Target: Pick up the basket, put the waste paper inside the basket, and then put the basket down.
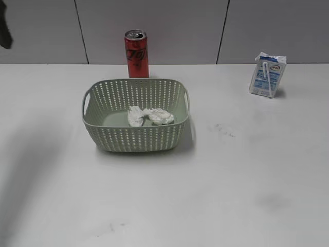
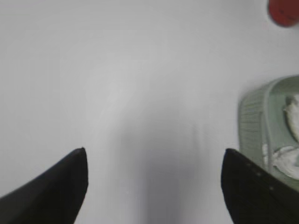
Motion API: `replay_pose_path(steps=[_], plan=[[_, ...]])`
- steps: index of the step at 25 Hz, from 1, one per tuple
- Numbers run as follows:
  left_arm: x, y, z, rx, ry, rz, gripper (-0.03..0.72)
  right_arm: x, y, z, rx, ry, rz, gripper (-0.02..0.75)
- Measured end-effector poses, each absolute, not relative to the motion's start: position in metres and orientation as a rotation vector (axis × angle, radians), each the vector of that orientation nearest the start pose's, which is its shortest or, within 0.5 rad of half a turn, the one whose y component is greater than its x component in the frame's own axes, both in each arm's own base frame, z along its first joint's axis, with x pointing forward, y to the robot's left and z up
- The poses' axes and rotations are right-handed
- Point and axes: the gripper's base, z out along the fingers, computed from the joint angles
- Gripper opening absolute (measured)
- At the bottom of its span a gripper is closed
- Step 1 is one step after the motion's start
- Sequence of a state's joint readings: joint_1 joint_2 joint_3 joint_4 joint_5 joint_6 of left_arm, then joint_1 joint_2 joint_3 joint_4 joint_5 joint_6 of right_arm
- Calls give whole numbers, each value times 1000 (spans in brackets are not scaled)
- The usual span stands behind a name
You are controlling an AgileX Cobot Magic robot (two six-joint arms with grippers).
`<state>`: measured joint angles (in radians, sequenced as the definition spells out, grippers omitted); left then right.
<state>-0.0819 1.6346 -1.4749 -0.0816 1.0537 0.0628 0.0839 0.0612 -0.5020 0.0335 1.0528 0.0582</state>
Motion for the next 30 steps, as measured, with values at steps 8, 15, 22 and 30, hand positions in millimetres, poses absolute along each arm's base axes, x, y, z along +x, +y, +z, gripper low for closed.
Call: replay_pose_path(steps=[8,15,22,30], plan=[[226,-2,361,121,2559,-31,666,4,3,278,-25,2098,127,592],[105,-5,346,121,2411,-34,639,4,3,278,-25,2098,127,592],[34,-9,312,107,2256,-79,615,4,3,278,-23,2098,127,592],[4,-10,278,59,2178,-103,594,4,3,278,-24,2098,127,592]])
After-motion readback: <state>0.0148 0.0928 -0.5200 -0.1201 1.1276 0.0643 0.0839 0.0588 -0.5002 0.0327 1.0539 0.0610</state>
